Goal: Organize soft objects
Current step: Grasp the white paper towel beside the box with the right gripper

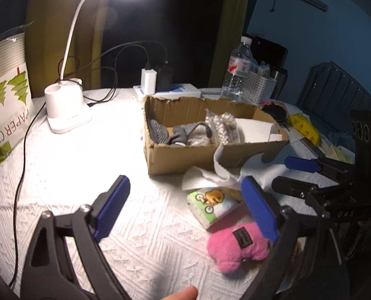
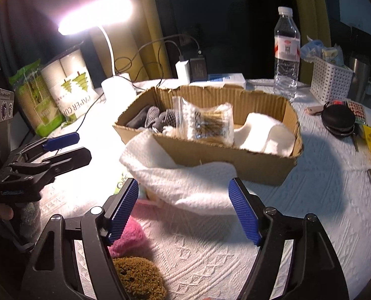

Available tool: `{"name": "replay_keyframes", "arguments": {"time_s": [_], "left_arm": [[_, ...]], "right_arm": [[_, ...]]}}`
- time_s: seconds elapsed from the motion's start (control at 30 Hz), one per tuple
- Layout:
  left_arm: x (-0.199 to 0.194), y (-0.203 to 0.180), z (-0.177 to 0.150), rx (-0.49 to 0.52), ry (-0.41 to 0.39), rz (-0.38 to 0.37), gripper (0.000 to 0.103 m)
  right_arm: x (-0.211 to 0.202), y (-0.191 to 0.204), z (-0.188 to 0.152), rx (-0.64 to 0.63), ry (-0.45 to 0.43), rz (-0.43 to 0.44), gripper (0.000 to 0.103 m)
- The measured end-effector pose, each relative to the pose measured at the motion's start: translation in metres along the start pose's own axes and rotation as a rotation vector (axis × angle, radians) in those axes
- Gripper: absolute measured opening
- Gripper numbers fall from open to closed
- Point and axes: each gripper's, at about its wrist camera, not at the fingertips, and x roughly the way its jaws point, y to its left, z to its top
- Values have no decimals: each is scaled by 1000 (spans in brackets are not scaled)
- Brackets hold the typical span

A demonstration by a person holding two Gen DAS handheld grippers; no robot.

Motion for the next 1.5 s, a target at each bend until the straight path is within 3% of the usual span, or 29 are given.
{"name": "replay_keyframes", "arguments": {"time_s": [0.4, 0.93, 0.97, 1.03, 1.1, 1.17, 1.5], "left_arm": [[11, 16, -14, -37, 30, -16, 91], [24, 32, -17, -77, 62, -59, 91], [25, 32, -17, -77, 64, -59, 91], [26, 32, -17, -75, 68, -57, 91], [28, 30, -17, -71, 72, -53, 91], [28, 28, -17, -65, 76, -47, 91], [41, 3, -14, -43, 114, -54, 91]], "right_arm": [[30, -1, -11, 22, 61, -30, 78], [65, -11, 3, 115, 131, -55, 78], [66, -12, 3, 119, 133, -49, 75], [65, -11, 3, 116, 125, -36, 59], [67, -8, 2, 101, 129, -37, 27], [68, -9, -1, 95, 132, -29, 17], [42, -26, -9, 122, 50, 13, 14]]}}
